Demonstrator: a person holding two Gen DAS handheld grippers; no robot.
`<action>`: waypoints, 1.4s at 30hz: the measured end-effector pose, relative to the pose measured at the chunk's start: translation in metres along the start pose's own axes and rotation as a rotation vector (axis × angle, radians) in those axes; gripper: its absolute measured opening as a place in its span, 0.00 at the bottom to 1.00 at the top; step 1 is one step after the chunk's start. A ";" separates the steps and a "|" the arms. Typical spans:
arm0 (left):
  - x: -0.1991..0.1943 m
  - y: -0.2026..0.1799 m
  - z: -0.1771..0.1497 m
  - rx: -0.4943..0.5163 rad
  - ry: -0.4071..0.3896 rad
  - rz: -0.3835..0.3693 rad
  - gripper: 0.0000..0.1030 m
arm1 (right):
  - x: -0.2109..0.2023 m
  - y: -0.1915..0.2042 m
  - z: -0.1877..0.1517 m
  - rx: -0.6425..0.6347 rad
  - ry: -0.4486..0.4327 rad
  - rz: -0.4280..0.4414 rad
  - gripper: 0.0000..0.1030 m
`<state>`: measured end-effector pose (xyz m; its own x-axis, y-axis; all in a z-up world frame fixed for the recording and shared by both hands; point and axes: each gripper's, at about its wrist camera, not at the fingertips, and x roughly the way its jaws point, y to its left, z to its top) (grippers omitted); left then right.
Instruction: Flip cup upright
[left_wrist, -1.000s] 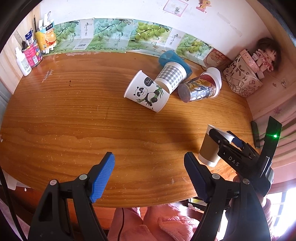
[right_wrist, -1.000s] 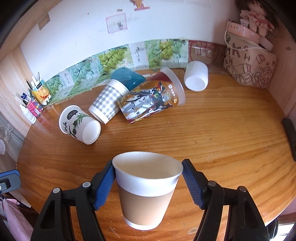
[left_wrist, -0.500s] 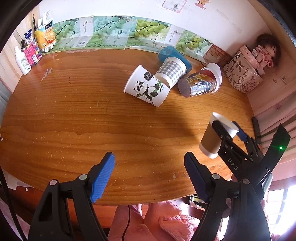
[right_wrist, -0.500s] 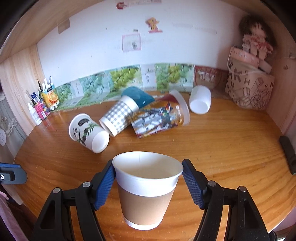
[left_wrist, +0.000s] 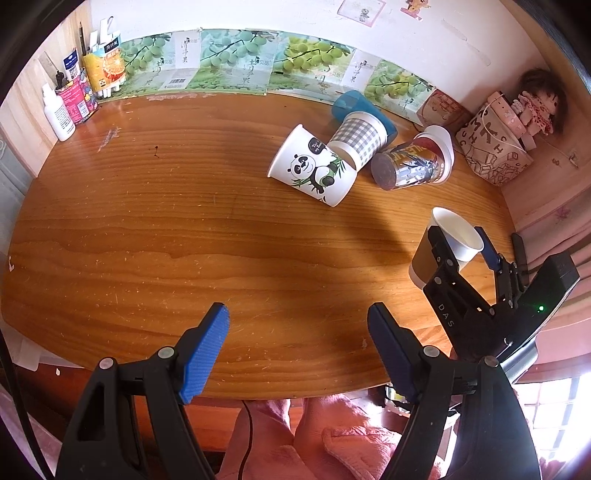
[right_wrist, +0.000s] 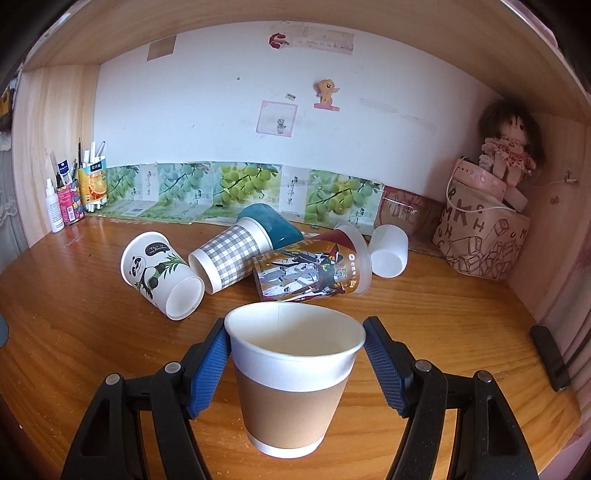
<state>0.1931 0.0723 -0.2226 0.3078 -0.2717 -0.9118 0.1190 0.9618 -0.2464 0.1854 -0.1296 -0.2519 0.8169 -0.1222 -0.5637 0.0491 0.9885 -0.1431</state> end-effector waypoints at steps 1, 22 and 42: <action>0.000 0.000 0.000 0.000 0.001 0.001 0.78 | 0.001 0.001 -0.001 0.001 0.004 0.003 0.70; -0.001 -0.004 -0.006 0.019 0.003 -0.014 0.78 | -0.012 0.002 -0.015 0.008 0.046 0.010 0.71; -0.005 -0.018 -0.026 0.056 -0.001 -0.058 0.78 | -0.043 -0.004 -0.020 -0.010 0.201 0.013 0.79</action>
<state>0.1653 0.0569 -0.2222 0.3002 -0.3272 -0.8960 0.1890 0.9411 -0.2803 0.1388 -0.1298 -0.2429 0.6863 -0.1254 -0.7164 0.0327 0.9894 -0.1418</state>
